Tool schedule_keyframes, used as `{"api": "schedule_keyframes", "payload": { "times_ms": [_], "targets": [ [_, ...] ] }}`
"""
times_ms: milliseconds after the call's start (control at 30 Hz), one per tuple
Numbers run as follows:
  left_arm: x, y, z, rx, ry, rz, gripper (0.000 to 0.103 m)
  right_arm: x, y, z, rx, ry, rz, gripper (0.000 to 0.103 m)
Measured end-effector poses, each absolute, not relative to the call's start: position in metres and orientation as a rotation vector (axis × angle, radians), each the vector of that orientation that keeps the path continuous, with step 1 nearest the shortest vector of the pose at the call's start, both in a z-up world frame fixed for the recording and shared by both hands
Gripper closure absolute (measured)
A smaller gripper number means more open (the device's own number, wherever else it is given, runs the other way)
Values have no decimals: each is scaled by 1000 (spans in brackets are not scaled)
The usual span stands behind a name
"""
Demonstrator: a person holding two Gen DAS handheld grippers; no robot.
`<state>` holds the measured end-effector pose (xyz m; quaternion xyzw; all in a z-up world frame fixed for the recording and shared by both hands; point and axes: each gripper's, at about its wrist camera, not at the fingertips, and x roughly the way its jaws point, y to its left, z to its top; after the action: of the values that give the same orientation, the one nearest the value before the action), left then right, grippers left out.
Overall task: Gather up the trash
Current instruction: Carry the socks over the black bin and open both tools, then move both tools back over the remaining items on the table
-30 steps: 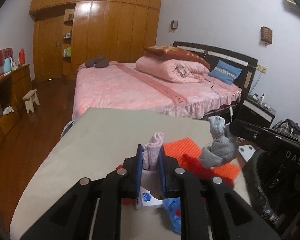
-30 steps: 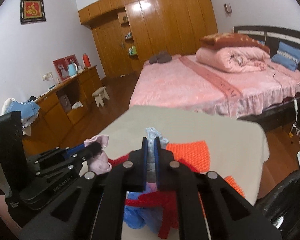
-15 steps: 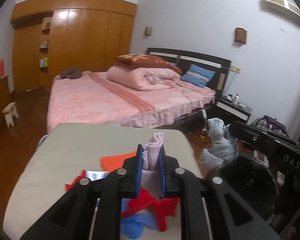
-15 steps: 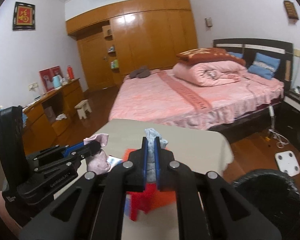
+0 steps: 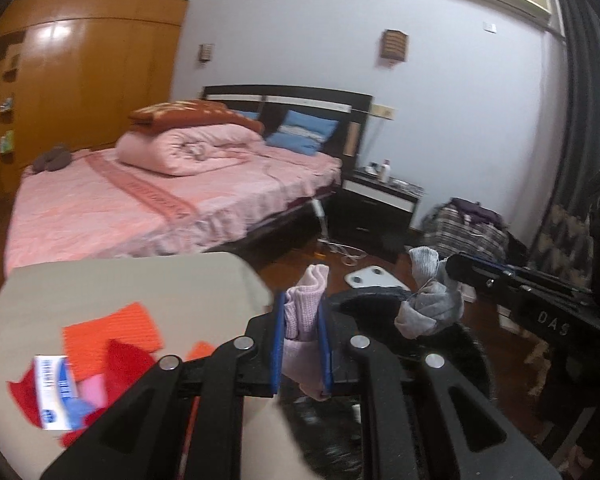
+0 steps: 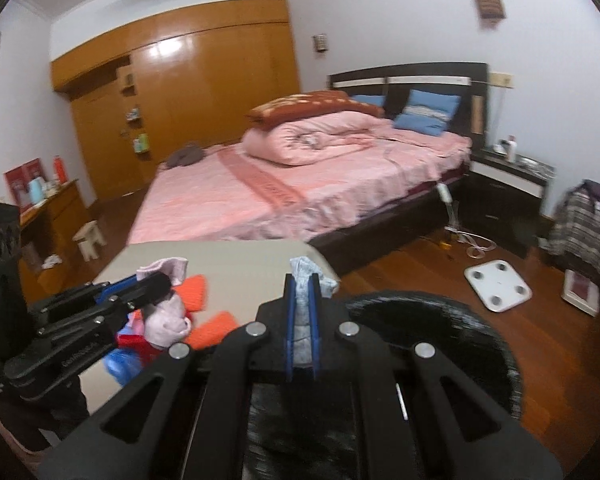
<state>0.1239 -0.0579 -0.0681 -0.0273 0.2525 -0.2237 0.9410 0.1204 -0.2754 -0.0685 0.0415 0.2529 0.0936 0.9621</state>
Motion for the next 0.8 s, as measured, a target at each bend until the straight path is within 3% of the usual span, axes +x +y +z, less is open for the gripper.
{"api": "schedule_keyframes", "payload": {
  "times_ms": [267, 333, 400, 433, 467, 500, 567, 600, 700, 800],
  "targets": [
    [131, -118, -85, -47, 571, -585, 87, 108, -329, -98, 112, 558, 56, 96],
    [134, -126, -88, -42, 578, -585, 77, 104, -338, -104, 118, 572, 20, 92],
    [135, -128, -90, -44, 586, -584, 60, 103, -346, -110, 127, 580, -12, 76],
    [135, -126, -91, -46, 584, -574, 56, 103, -348, -111, 131, 579, -24, 60],
    [135, -123, -92, -46, 580, -561, 54, 102, -349, -112, 133, 574, -35, 49],
    [134, -120, -91, -43, 579, -549, 51, 99, -350, -113, 133, 564, -50, 45],
    [133, -107, -91, -34, 570, -504, 43, 100, -349, -113, 128, 552, -64, 18],
    [133, -100, -91, -30, 563, -482, 36, 97, -346, -112, 121, 535, -82, 10],
    [130, -75, -90, -10, 542, -386, 14, 98, -337, -109, 112, 505, -104, 5],
    [128, -42, -91, 3, 533, -302, 10, 104, -318, -113, 101, 521, -81, 5]
  ]
}}
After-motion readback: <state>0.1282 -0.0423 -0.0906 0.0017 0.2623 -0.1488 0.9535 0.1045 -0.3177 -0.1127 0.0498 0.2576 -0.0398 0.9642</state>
